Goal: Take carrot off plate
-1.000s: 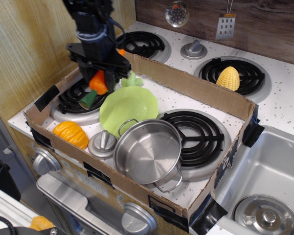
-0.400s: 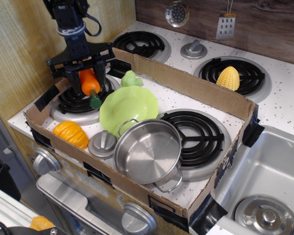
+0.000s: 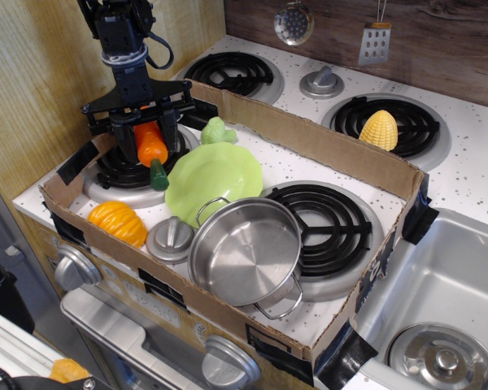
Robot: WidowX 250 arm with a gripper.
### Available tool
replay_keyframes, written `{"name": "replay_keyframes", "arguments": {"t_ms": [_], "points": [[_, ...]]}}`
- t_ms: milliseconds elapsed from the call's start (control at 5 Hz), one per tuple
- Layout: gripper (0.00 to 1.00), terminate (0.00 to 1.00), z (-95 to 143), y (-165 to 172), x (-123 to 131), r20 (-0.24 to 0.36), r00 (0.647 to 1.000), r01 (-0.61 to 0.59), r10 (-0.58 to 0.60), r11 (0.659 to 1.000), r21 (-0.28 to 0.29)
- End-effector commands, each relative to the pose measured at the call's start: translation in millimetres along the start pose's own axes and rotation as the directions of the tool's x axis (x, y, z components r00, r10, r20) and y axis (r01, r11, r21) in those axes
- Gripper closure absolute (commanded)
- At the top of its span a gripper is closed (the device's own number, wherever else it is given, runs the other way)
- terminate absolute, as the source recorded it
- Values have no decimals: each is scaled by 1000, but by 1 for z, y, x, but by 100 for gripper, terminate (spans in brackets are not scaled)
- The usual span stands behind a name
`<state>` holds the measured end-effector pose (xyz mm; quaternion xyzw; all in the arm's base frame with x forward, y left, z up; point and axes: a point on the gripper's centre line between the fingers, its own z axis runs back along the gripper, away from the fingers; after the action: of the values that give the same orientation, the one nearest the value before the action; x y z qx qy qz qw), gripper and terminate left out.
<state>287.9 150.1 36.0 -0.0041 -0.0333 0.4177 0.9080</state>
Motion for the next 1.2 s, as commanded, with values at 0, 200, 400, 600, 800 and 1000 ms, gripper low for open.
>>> {"name": "replay_keyframes", "arguments": {"t_ms": [0, 200, 400, 600, 800, 1000], "points": [[100, 0, -1, 4, 16, 39, 989, 146, -145, 989, -15], [100, 0, -7, 4, 26, 28, 972, 233, -232, 972, -36], [0, 0, -11, 3, 35, 45, 955, 295, -293, 952, -75], [0, 0, -6, 3, 39, 84, 950, 307, -301, 950, -63], [0, 0, 8, 8, 38, 98, 945, 315, -311, 949, -23], [0, 0, 23, 11, 37, 122, 944, 308, -308, 951, 15]]}}
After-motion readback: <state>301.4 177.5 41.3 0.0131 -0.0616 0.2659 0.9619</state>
